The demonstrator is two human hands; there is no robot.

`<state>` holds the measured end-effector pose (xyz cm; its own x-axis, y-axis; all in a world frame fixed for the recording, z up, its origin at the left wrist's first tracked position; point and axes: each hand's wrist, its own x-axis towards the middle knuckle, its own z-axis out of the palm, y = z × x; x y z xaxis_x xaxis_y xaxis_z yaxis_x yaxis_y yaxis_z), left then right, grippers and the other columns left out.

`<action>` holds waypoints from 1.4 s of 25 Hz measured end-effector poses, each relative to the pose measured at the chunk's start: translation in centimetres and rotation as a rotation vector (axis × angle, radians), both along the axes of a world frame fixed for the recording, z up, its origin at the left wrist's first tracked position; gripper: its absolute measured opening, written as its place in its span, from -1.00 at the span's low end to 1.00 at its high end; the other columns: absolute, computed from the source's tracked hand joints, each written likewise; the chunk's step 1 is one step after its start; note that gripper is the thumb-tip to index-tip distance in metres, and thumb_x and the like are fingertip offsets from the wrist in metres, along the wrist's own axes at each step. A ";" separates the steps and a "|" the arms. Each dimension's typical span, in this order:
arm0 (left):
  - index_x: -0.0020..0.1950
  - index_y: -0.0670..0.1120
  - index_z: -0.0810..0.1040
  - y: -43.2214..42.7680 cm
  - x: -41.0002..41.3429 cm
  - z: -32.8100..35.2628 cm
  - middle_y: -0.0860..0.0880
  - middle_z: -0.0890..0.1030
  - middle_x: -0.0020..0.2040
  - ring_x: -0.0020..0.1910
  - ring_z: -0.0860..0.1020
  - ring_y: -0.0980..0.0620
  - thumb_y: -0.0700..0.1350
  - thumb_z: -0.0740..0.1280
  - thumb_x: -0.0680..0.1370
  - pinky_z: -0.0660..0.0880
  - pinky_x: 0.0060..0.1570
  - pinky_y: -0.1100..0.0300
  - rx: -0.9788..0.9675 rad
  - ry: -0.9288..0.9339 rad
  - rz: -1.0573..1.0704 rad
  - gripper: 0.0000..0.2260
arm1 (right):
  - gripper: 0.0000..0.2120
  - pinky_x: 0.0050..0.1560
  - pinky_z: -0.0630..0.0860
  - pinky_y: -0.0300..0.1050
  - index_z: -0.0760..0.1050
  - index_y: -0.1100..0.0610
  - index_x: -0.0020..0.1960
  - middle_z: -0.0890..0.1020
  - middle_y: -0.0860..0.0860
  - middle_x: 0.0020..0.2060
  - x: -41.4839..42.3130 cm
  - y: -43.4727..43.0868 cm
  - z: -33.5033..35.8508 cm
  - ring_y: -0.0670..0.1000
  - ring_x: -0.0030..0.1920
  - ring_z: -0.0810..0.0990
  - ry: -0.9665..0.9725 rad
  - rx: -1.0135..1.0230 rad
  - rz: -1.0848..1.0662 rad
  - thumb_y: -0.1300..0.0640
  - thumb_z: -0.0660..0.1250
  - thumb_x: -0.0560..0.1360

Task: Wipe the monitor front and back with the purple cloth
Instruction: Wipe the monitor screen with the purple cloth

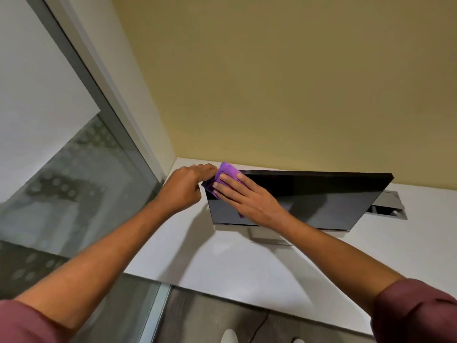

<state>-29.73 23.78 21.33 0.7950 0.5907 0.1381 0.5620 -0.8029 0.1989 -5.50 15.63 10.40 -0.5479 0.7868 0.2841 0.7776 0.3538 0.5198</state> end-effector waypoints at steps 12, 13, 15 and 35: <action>0.58 -0.03 0.42 -1.0 0.6 -1.9 0.09 0.48 0.36 0.30 0.53 -0.02 -0.56 0.14 0.29 0.61 -0.17 0.06 0.031 -0.044 -0.023 -0.11 | -0.19 0.71 -0.08 0.28 -0.17 0.21 0.75 -0.21 0.11 0.74 -4.1 0.2 -7.3 0.16 0.74 -0.19 0.628 0.435 -0.374 0.25 0.20 0.63; 0.57 -0.05 0.43 -0.9 0.6 -2.1 0.09 0.49 0.36 0.31 0.54 -0.03 -0.56 0.14 0.27 0.60 -0.16 0.10 0.033 -0.044 -0.025 -0.11 | -0.16 0.70 -0.07 0.30 -0.19 0.22 0.74 -0.23 0.13 0.74 -4.1 0.0 -7.6 0.18 0.74 -0.19 0.684 0.460 -0.434 0.23 0.22 0.62; 0.57 -0.06 0.43 -0.6 0.5 -2.4 0.08 0.49 0.38 0.33 0.55 -0.04 -0.56 0.15 0.26 0.59 -0.15 0.11 0.031 -0.047 -0.028 -0.10 | -0.12 0.69 -0.06 0.33 -0.20 0.21 0.74 -0.23 0.13 0.73 -3.7 -0.3 -7.9 0.21 0.73 -0.19 0.794 0.498 -0.559 0.20 0.26 0.60; 0.64 0.01 0.38 -0.1 0.0 -3.7 0.07 0.37 0.63 0.65 0.21 0.20 -0.59 0.16 0.34 0.45 0.50 -0.12 -0.041 -0.104 0.008 -0.08 | -0.23 0.61 0.34 0.28 0.06 -0.20 0.73 0.20 0.00 0.71 9.7 -6.1 -15.2 0.22 0.65 0.32 2.547 1.028 -1.150 -0.43 0.00 0.58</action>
<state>-29.68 23.69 17.59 0.7731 0.6035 0.1949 0.5428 -0.7886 0.2889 4.16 9.58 -4.80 0.8865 -0.1222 -0.4463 -0.4180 0.2020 -0.8857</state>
